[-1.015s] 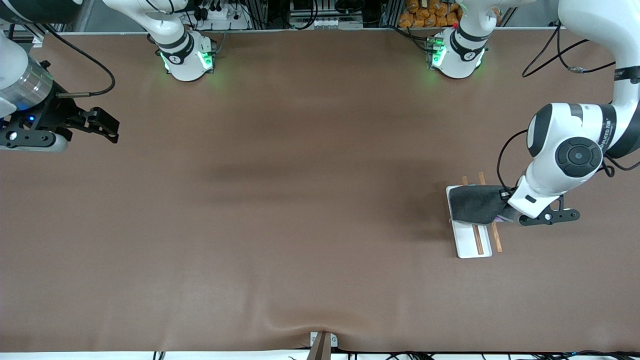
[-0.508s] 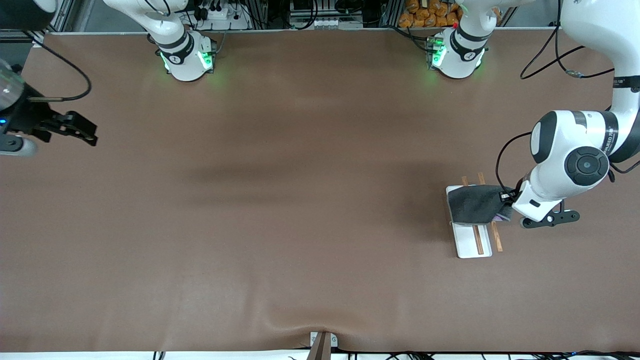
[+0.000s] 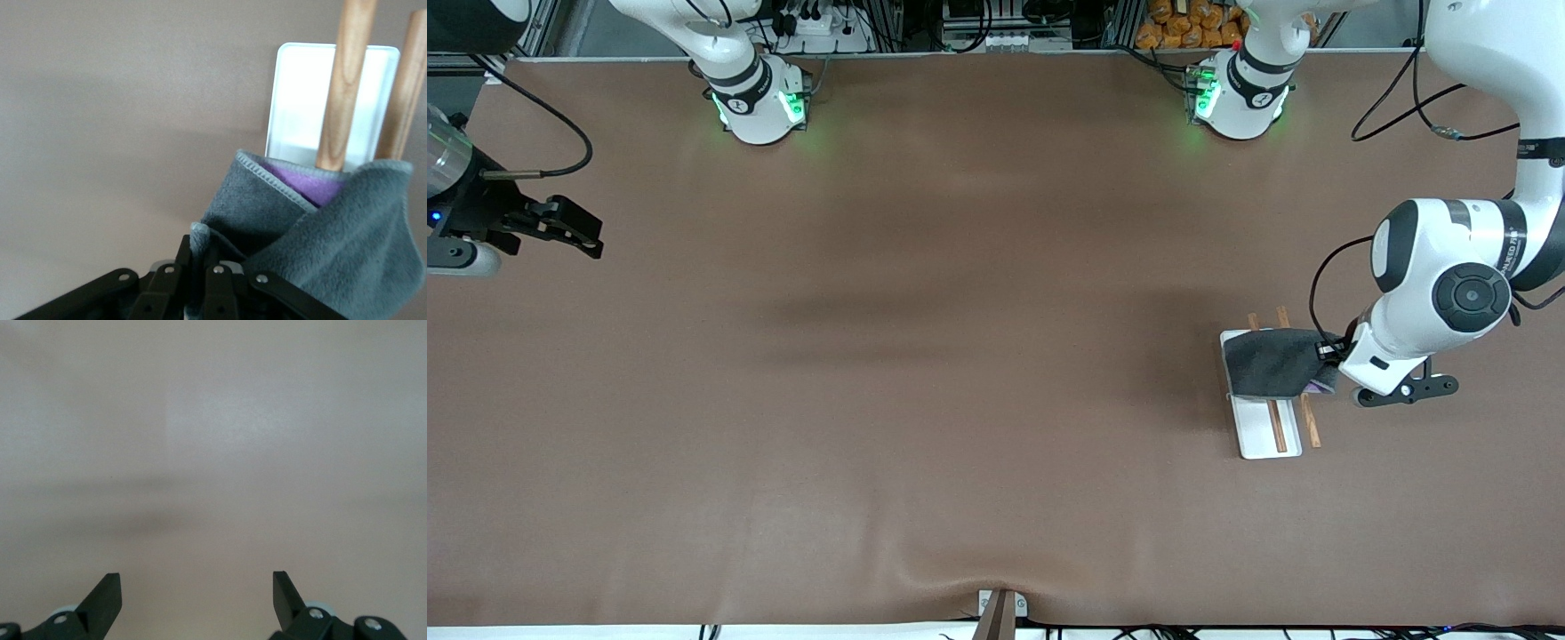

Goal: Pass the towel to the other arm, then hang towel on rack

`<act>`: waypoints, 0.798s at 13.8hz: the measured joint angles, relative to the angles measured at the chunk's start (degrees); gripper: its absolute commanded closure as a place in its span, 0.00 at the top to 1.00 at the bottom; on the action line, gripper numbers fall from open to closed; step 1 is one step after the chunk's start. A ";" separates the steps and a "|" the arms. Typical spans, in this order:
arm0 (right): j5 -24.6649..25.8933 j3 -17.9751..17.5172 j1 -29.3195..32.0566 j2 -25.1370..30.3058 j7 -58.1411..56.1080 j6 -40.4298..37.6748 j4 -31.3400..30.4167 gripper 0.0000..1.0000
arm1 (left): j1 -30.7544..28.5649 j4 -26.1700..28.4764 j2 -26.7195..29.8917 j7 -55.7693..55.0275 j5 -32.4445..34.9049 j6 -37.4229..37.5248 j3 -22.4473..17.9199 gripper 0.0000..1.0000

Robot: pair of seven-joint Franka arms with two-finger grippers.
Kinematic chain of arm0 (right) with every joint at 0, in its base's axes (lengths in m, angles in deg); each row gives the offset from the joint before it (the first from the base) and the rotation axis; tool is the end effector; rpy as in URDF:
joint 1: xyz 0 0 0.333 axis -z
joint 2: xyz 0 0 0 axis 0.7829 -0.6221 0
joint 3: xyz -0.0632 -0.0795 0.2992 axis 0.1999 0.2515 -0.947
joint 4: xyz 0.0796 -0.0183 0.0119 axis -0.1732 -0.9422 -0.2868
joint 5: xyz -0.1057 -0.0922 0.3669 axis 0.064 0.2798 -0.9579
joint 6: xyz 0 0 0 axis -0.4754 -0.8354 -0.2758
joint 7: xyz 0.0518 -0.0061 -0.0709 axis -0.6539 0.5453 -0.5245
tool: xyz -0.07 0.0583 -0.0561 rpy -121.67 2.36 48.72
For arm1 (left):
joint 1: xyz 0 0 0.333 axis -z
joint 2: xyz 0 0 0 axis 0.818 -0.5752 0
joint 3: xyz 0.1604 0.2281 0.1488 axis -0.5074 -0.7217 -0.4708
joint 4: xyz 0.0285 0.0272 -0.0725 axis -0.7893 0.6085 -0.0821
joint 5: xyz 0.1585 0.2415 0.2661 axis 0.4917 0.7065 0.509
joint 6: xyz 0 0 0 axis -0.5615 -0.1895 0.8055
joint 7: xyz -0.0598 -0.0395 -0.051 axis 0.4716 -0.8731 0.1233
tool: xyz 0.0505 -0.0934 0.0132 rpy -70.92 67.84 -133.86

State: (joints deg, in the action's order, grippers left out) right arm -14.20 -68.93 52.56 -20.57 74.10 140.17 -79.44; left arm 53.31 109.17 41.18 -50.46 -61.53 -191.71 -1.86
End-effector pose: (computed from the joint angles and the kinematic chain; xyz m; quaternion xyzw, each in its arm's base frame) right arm 0.5599 0.0367 0.6251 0.9993 -0.0105 -0.0077 0.0364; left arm 0.6196 -0.0076 0.3161 -0.9922 -0.0698 0.0437 0.0938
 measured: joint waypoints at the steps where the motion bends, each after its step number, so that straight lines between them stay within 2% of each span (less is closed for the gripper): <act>1: 0.00 -0.01 -0.08 0.00 0.00 0.00 0.00 1.00 | -0.22 0.00 -0.33 0.00 0.00 -0.40 0.00 0.07; 4: 0.00 -0.02 -0.22 0.00 0.00 0.01 0.05 1.00 | -0.57 0.00 -1.10 0.00 0.00 -1.24 0.00 0.11; 5: 0.00 -0.01 -0.22 0.00 0.00 0.01 0.05 1.00 | -0.68 0.00 -1.27 0.00 0.00 -1.34 0.00 0.18; 6: 0.00 0.00 -0.22 -0.01 0.00 0.01 0.05 1.00 | -0.78 0.00 -1.40 0.00 0.00 -1.53 0.00 0.40; 7: 0.00 0.05 -0.22 -0.02 0.00 0.00 0.05 1.00 | -0.93 0.00 -1.52 0.00 0.00 -1.68 0.00 0.85; 8: 0.00 0.11 -0.21 -0.02 0.00 -0.01 0.05 1.00 | -1.06 0.00 -1.62 0.00 0.00 -1.87 0.00 1.00; 11: 0.00 0.20 -0.20 -0.05 0.00 -0.06 0.05 1.00 | -1.42 -0.06 -1.68 0.00 0.00 -2.30 0.00 1.00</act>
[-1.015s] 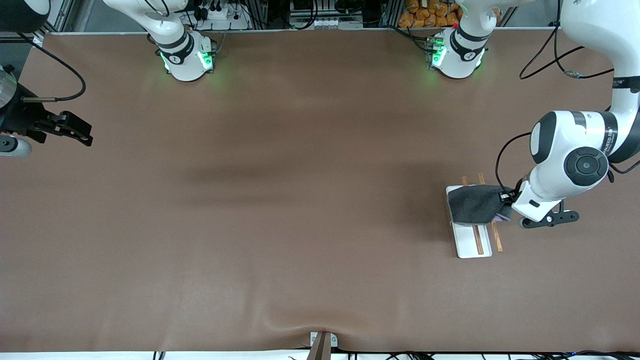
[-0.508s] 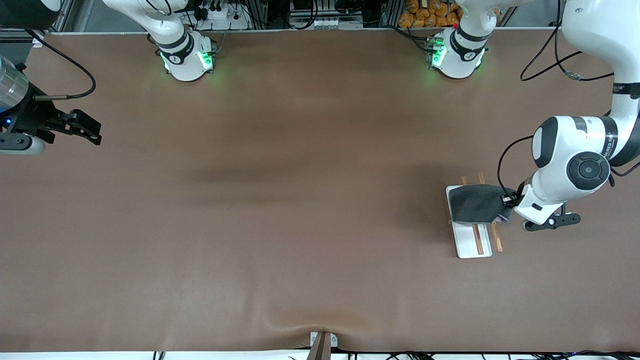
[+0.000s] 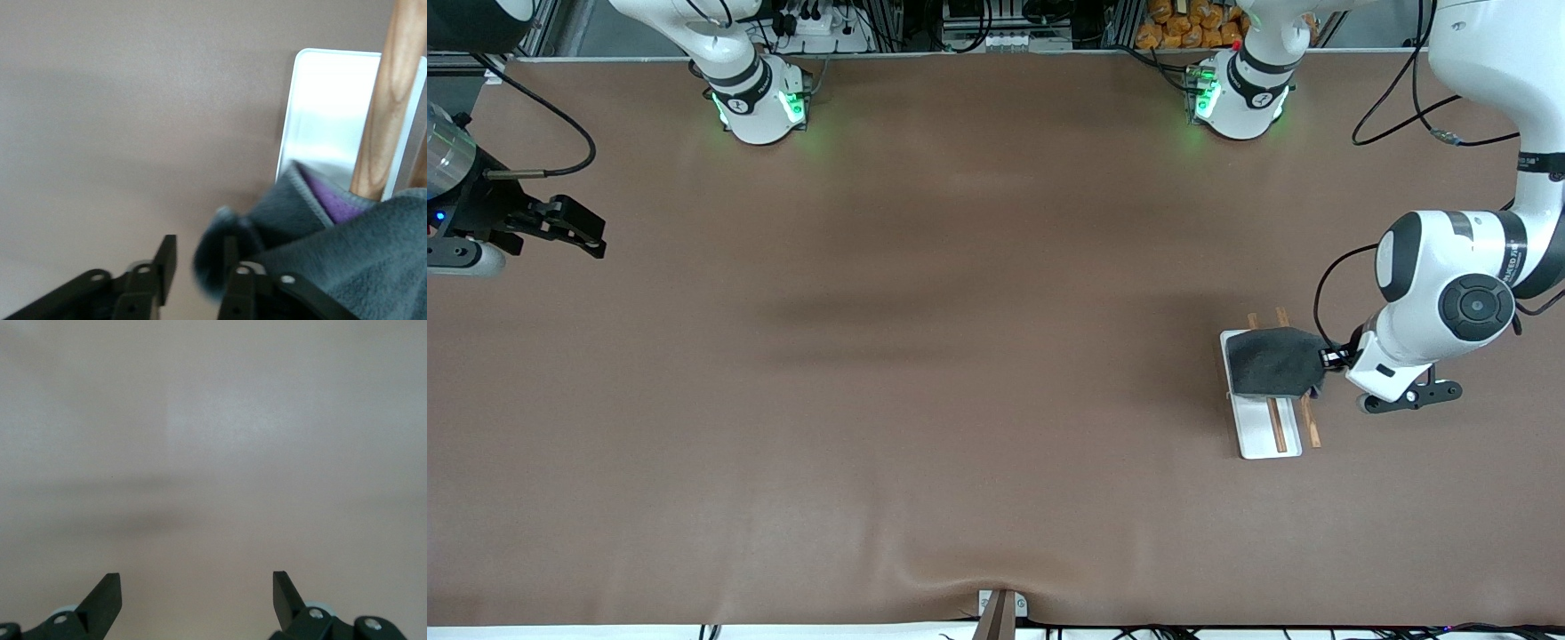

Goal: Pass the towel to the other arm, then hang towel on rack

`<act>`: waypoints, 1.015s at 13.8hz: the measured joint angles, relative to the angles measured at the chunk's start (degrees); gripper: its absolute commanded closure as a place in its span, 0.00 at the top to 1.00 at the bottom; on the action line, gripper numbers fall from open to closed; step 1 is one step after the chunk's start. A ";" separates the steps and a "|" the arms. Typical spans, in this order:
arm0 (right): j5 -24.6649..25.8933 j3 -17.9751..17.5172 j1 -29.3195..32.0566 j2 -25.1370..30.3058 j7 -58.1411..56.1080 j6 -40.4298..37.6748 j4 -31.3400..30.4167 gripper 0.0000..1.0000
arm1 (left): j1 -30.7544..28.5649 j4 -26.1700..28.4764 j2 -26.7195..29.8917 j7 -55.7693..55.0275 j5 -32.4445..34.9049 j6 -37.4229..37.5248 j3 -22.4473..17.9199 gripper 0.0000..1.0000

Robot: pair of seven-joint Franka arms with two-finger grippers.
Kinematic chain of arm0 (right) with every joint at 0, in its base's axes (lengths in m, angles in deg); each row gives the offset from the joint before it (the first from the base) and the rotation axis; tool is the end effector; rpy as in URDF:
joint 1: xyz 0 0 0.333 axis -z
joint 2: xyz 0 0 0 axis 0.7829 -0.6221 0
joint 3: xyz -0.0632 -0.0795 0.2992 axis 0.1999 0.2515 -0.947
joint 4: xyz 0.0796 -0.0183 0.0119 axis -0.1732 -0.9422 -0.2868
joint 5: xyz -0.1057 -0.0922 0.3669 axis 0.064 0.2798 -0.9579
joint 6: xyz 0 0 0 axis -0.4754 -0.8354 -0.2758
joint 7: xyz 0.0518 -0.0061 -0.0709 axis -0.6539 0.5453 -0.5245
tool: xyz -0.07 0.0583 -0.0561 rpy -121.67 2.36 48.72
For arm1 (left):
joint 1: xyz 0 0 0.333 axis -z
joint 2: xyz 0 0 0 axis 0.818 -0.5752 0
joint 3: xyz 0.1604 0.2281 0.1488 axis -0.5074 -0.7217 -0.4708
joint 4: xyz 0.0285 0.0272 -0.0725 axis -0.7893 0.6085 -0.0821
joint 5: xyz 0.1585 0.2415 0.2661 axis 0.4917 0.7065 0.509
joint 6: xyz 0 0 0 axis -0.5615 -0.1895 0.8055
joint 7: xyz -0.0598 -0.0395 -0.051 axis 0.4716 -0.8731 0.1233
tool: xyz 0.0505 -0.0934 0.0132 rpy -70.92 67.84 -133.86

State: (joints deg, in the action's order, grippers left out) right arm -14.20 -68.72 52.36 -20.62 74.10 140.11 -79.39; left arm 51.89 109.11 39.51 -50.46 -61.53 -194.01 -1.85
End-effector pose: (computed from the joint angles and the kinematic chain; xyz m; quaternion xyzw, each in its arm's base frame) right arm 0.5600 0.0366 0.6250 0.9992 -0.0106 -0.0082 0.0365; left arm 0.6237 0.0064 0.3014 -0.9921 -0.0792 0.0394 0.0893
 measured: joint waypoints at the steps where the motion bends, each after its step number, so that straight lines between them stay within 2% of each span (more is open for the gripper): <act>1: 0.00 0.00 0.00 0.00 0.00 0.00 0.00 1.00 | -0.07 -0.08 0.00 0.00 0.00 -0.14 0.00 1.00; 6: 0.00 0.03 0.00 -0.03 0.00 -0.05 0.00 1.00 | -1.20 -1.14 0.54 3.84 -0.11 -0.43 -0.01 1.00; 9: 0.00 0.03 0.00 -0.04 0.00 -0.11 0.00 1.00 | -1.89 -2.66 3.19 8.20 -1.38 0.97 0.00 1.00; 11: 0.00 0.04 0.00 -0.06 0.00 -0.16 0.00 1.00 | -1.74 -5.63 5.49 8.70 -1.53 6.83 0.73 1.00; 14: 0.00 0.04 0.00 -0.06 0.00 -0.22 0.00 1.00 | -1.54 -12.26 6.98 8.73 -1.57 17.04 3.89 1.00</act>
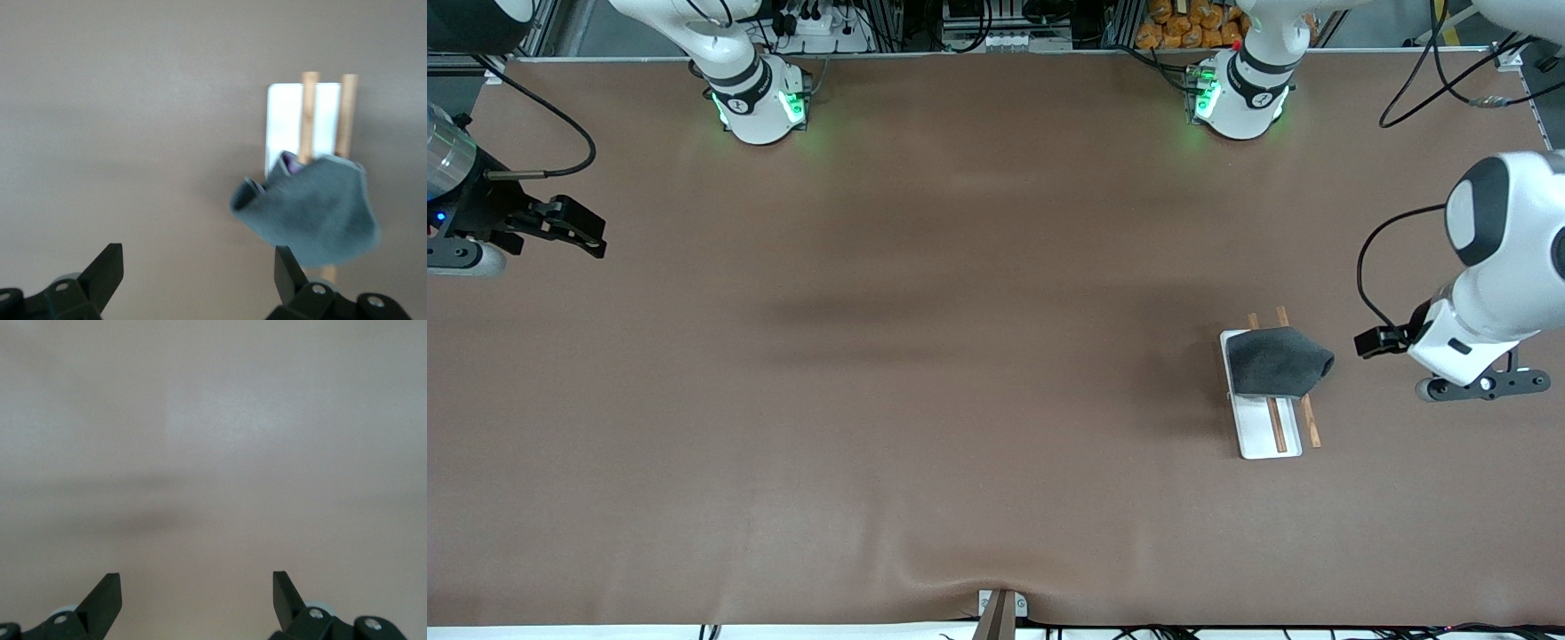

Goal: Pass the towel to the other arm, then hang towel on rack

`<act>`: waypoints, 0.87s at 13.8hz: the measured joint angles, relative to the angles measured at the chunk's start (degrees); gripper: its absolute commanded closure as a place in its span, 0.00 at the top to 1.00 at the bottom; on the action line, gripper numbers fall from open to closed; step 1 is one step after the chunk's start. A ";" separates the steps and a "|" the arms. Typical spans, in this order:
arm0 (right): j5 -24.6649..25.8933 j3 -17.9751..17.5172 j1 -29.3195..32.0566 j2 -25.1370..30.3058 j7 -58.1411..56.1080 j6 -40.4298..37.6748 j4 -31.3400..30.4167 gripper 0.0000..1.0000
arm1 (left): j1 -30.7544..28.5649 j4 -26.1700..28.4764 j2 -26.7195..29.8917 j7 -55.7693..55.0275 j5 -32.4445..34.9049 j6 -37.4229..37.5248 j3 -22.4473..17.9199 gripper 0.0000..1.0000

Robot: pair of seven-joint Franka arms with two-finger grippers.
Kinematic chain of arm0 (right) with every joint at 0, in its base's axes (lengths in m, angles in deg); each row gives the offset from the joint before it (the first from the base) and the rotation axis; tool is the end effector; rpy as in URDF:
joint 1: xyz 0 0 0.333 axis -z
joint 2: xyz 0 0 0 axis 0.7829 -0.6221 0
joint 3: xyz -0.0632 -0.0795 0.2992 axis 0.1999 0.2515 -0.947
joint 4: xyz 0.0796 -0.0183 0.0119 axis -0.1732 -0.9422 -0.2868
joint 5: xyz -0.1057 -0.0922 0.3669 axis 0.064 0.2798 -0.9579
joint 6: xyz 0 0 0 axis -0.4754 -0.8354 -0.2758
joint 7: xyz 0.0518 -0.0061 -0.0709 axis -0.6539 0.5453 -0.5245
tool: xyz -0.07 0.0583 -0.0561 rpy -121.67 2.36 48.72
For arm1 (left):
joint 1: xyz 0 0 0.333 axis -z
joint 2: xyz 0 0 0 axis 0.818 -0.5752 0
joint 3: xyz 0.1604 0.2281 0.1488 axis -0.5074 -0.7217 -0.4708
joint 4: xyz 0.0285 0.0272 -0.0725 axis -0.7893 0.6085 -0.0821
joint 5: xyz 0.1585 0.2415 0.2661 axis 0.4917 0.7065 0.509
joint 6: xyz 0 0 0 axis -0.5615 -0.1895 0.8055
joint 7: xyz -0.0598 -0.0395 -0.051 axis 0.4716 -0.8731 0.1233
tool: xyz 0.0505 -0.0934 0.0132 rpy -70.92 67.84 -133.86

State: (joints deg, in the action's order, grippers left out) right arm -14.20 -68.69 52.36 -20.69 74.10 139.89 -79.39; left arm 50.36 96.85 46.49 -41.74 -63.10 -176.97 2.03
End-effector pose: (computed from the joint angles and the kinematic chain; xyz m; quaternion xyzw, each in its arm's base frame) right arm 0.5600 0.0363 0.6239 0.9992 -0.0109 -0.0108 0.0367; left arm 0.6337 -0.0084 0.4530 -0.9960 -0.0201 0.0251 0.0831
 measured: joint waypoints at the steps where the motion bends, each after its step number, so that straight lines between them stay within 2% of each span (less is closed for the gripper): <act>1: 0.00 0.00 0.00 0.00 0.00 -0.03 0.00 1.00 | 0.03 -1.76 0.33 0.00 -0.07 2.46 0.92 1.00; 6: 0.00 0.00 0.00 -0.04 0.00 -0.08 0.00 1.00 | 0.07 -5.98 4.37 0.00 -2.60 9.32 4.41 1.00; 9: 0.00 0.00 0.00 -0.05 0.00 -0.08 0.00 1.00 | 0.09 -8.99 7.17 -0.01 -6.43 15.29 4.89 1.00; 12: -0.26 0.02 0.00 -0.06 0.00 -0.08 0.00 1.00 | 0.09 -11.18 9.60 -0.01 -7.70 17.35 5.11 1.00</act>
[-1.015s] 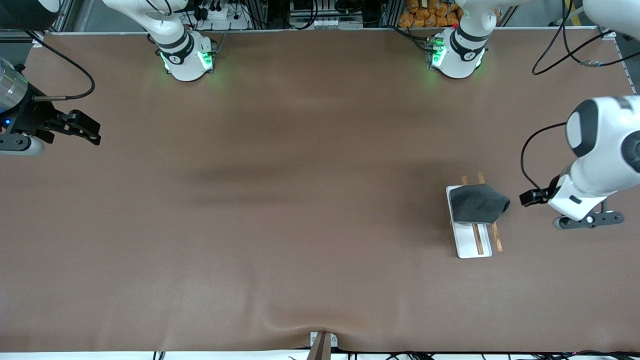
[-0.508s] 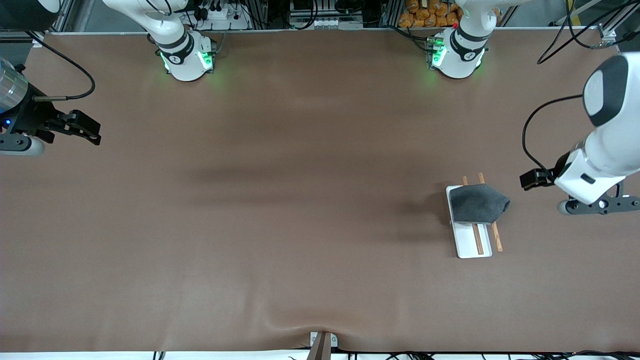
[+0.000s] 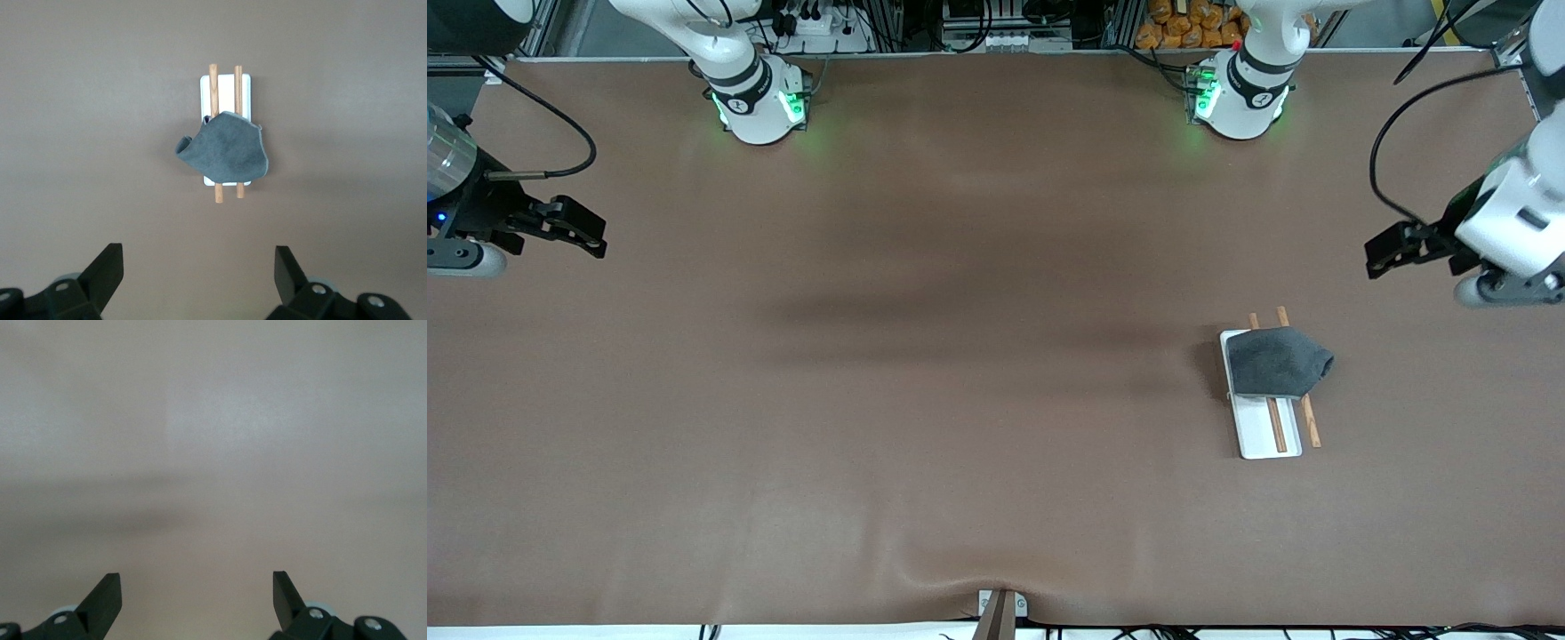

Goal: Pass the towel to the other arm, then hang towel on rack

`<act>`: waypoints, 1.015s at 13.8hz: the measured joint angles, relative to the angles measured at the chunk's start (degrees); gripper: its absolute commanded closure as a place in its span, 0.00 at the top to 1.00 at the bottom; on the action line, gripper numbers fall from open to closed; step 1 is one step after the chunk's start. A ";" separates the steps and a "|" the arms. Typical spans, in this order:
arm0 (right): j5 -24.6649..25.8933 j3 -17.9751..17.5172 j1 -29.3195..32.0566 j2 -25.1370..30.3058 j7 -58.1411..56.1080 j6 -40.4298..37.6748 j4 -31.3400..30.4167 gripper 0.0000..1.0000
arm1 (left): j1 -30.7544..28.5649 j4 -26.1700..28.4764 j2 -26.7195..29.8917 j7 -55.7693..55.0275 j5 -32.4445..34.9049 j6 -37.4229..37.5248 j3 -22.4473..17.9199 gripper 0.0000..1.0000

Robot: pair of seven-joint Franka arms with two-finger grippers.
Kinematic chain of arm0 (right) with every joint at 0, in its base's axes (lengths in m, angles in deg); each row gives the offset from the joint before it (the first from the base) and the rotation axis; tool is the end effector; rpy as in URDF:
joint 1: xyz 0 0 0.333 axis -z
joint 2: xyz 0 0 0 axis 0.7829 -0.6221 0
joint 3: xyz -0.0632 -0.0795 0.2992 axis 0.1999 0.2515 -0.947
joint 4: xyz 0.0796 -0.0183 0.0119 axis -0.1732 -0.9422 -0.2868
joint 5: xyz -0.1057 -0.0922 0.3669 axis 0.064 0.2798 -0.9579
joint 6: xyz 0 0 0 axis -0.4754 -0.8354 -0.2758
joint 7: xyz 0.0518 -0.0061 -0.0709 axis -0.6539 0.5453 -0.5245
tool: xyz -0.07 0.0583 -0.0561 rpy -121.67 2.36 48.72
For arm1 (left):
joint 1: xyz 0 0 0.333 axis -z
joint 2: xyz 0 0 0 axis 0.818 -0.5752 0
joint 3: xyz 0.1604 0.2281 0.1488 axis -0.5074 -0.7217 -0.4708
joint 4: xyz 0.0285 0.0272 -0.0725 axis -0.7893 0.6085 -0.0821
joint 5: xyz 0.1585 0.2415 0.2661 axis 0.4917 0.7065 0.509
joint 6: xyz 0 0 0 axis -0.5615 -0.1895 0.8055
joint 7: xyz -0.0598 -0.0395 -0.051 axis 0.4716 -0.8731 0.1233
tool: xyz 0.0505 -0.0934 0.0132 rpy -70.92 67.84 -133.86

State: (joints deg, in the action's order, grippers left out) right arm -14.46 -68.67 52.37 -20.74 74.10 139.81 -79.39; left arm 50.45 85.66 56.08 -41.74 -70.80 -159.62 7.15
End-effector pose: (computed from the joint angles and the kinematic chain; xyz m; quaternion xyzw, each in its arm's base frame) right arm 0.5601 0.0365 0.6233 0.9993 -0.0111 -0.0121 0.0345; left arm 0.5792 -0.0672 0.6219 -0.9997 -0.0055 0.0001 0.0243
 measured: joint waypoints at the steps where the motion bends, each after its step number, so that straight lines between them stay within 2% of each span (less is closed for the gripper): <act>1: -0.40 0.03 0.01 0.00 0.00 0.00 0.00 1.00 | 0.01 -0.10 0.91 0.00 -0.08 0.20 0.27 1.00; 14: -0.95 0.39 0.07 0.00 0.00 0.00 0.00 1.00 | -0.13 0.31 4.50 -0.02 -0.92 2.60 0.38 1.00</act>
State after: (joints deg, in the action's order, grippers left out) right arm -15.41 -68.28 52.43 -20.75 74.10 139.81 -79.39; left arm 50.32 85.97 60.58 -41.77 -71.72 -157.02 7.53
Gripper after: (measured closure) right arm 0.000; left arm 0.000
